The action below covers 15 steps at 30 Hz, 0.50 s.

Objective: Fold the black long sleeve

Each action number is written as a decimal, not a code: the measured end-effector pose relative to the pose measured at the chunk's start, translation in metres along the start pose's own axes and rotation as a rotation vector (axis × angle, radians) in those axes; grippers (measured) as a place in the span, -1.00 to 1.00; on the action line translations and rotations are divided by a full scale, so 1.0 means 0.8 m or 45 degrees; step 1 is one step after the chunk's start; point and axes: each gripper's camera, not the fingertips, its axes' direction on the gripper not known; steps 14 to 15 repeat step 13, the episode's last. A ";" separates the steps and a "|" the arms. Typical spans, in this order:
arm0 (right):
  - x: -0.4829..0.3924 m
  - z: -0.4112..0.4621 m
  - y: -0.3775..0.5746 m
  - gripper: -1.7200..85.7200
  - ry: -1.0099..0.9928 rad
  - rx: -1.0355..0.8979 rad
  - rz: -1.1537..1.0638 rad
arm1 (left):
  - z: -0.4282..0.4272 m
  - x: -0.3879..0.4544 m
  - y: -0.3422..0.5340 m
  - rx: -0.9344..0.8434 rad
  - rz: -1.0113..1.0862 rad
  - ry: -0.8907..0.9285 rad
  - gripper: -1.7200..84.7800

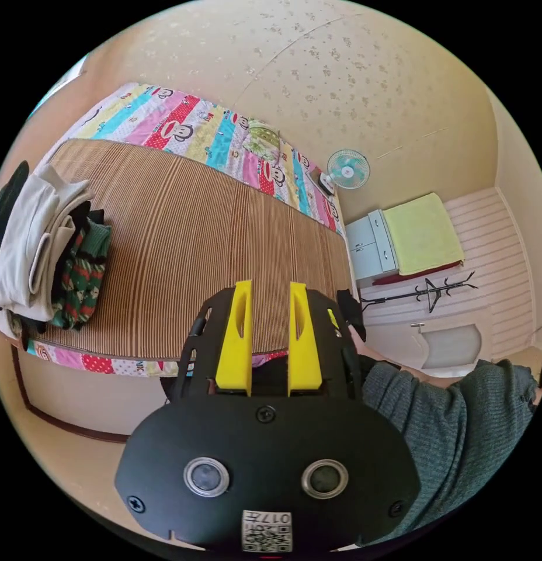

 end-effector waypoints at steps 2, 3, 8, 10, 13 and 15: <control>0.007 0.037 0.014 -0.95 -0.060 0.031 -0.012 | -0.031 -0.024 0.013 0.031 -0.016 -0.062 -0.73; 0.012 0.045 0.018 -0.95 -0.070 0.040 -0.004 | -0.052 -0.037 0.021 0.060 -0.018 -0.096 -0.73; 0.084 0.081 0.072 -0.96 0.025 0.168 0.240 | -0.144 -0.087 0.060 0.251 -0.038 -0.254 -0.73; 0.103 0.084 0.093 -0.95 0.029 0.266 0.301 | -0.177 -0.119 0.078 0.307 -0.095 -0.295 -0.73; 0.128 0.086 0.123 -0.95 -0.086 0.445 0.352 | -0.211 -0.163 0.094 0.332 -0.180 -0.277 -0.73; 0.128 0.086 0.123 -0.95 -0.086 0.445 0.352 | -0.211 -0.163 0.094 0.332 -0.180 -0.277 -0.73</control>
